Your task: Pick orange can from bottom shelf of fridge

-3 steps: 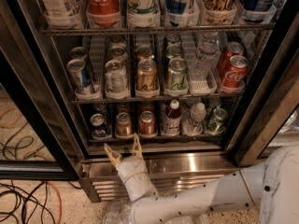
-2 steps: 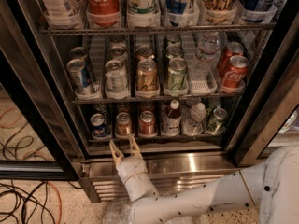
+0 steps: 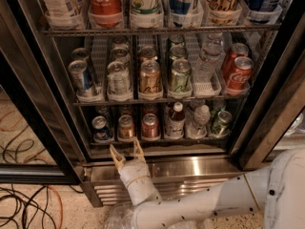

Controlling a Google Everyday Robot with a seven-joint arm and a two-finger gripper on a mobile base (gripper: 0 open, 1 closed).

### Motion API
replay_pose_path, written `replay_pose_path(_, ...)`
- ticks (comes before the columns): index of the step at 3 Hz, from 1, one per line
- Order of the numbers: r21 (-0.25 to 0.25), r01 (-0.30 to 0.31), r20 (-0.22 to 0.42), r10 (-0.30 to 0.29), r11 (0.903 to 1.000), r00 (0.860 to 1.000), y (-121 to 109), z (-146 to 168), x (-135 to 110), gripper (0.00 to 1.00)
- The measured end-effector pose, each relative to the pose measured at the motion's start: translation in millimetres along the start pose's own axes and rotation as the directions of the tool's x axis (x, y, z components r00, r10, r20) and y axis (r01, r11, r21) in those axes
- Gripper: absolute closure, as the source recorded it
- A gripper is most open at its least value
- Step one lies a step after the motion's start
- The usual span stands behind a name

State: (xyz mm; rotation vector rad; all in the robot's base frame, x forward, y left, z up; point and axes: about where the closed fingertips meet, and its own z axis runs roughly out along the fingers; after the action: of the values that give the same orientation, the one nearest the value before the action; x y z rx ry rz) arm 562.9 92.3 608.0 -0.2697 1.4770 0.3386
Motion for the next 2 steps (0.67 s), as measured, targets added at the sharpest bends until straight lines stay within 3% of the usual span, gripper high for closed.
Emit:
replay_pose_path(1,0.006,0.003,0.002,-0.003,1.0000,1.000,-2,2,0,0.33)
replay_pose_path(2,0.024,0.016,0.020,-0.016,0.9996,1.000,-16,24,-7,0.32)
